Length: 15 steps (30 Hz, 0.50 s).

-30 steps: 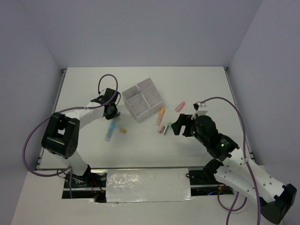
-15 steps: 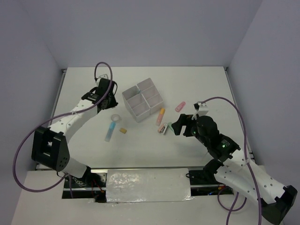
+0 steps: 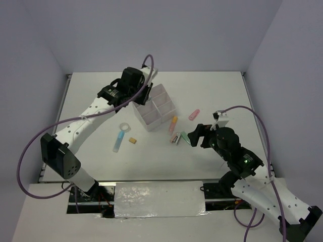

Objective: Sort the stationery into containers
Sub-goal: Place the stationery in the storage box.

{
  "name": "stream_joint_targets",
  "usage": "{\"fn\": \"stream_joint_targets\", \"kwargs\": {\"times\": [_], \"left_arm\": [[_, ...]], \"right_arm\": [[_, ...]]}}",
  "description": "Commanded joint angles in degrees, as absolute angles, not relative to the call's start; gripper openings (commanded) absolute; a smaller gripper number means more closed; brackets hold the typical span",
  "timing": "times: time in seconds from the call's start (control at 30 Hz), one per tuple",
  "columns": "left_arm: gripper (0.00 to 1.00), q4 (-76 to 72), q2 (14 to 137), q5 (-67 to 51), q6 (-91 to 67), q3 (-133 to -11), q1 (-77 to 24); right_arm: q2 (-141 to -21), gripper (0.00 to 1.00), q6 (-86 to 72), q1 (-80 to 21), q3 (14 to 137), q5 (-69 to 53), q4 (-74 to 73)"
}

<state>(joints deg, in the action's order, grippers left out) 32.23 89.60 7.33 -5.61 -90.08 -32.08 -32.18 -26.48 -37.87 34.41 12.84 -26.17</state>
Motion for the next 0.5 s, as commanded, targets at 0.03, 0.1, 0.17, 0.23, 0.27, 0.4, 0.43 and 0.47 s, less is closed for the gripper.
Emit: {"fn": "stream_joint_targets", "kwargs": {"times": [0.03, 0.1, 0.17, 0.23, 0.27, 0.4, 0.43, 0.47], "left_arm": [[0.0, 31.0, 92.9, 1.1, 9.2, -90.2, -32.6], [0.0, 29.3, 94.4, 4.2, 9.8, -89.3, -32.8], [0.0, 28.0, 96.8, 5.4, 10.5, -89.4, -33.5], [0.0, 26.7, 98.1, 6.0, 11.7, -88.6, -33.7], [0.0, 24.8, 99.0, 6.7, 11.8, -88.2, -33.7], [0.0, 21.0, 101.0, 8.0, 12.7, -86.7, -33.7], [0.0, 20.8, 102.1, 7.4, 12.5, -86.7, -33.7], [0.0, 21.0, 102.7, 6.9, 12.4, -86.9, -33.7]], "right_arm": [[-31.4, 0.92, -25.6, -37.5, 35.8, 13.7, -25.9], [-30.9, 0.92, -25.5, -37.6, 35.6, 13.7, -25.8], [-30.5, 0.93, -25.5, -37.6, 35.2, 13.9, -25.6], [-30.1, 0.93, -25.7, -37.6, 35.0, 14.1, -25.8], [-29.8, 0.93, -25.7, -37.6, 35.0, 14.2, -25.8], [-29.8, 0.94, -25.8, -37.5, 35.0, 13.9, -26.0], [-29.8, 0.94, -25.7, -37.5, 35.0, 13.7, -26.1], [-29.9, 0.94, -25.7, -37.6, 35.0, 13.6, -26.1]]}}
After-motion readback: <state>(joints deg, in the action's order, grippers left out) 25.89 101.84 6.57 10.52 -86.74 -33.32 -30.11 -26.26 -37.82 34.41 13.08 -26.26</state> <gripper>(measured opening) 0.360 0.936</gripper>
